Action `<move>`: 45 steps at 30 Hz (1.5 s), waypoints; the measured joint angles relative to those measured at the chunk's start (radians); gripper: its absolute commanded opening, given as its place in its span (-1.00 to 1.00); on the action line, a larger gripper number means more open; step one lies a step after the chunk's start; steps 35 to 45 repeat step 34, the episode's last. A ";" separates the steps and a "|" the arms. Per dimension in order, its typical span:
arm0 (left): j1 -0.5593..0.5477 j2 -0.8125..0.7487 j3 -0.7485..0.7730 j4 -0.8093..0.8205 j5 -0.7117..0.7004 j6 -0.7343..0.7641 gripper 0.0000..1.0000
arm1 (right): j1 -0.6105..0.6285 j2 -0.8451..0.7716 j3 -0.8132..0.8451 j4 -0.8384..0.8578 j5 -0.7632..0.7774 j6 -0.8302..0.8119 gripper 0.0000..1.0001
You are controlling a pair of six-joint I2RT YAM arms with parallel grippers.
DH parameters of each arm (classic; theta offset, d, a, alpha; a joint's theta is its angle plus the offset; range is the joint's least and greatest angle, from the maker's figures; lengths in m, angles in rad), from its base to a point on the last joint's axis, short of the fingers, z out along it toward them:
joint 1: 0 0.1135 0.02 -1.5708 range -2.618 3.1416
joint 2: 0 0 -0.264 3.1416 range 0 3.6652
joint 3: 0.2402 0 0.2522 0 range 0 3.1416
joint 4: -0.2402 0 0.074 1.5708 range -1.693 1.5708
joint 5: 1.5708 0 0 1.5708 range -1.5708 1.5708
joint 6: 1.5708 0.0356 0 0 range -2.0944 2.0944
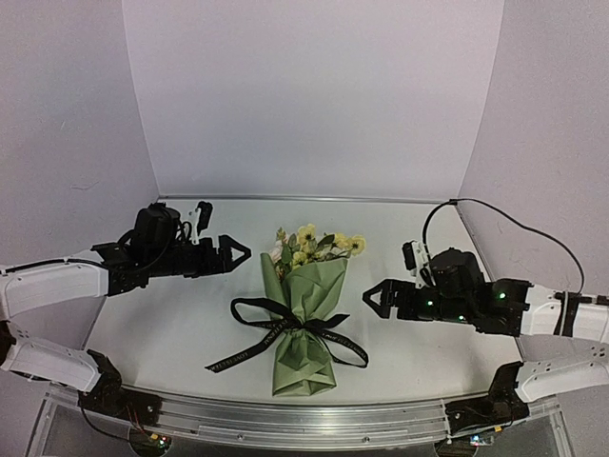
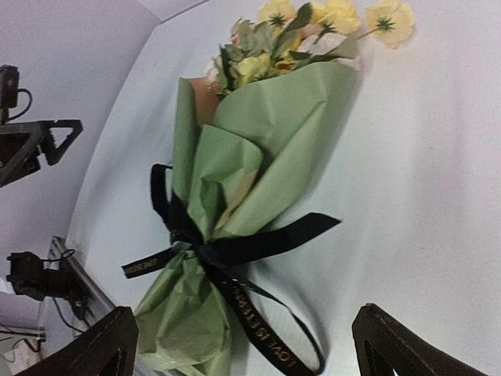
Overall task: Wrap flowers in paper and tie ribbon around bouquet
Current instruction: Reset both arms
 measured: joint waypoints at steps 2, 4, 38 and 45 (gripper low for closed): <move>0.000 -0.017 -0.002 -0.001 -0.008 0.000 0.99 | -0.003 -0.040 0.021 -0.128 0.066 -0.027 0.97; 0.000 -0.037 -0.002 -0.005 -0.023 0.000 0.99 | -0.004 -0.071 0.065 -0.278 0.144 -0.058 0.97; -0.001 -0.181 0.065 -0.164 -0.331 0.000 0.99 | -0.007 -0.281 0.152 -0.776 0.467 -0.206 0.97; -0.001 -0.181 0.065 -0.164 -0.331 0.000 0.99 | -0.007 -0.281 0.152 -0.776 0.467 -0.206 0.97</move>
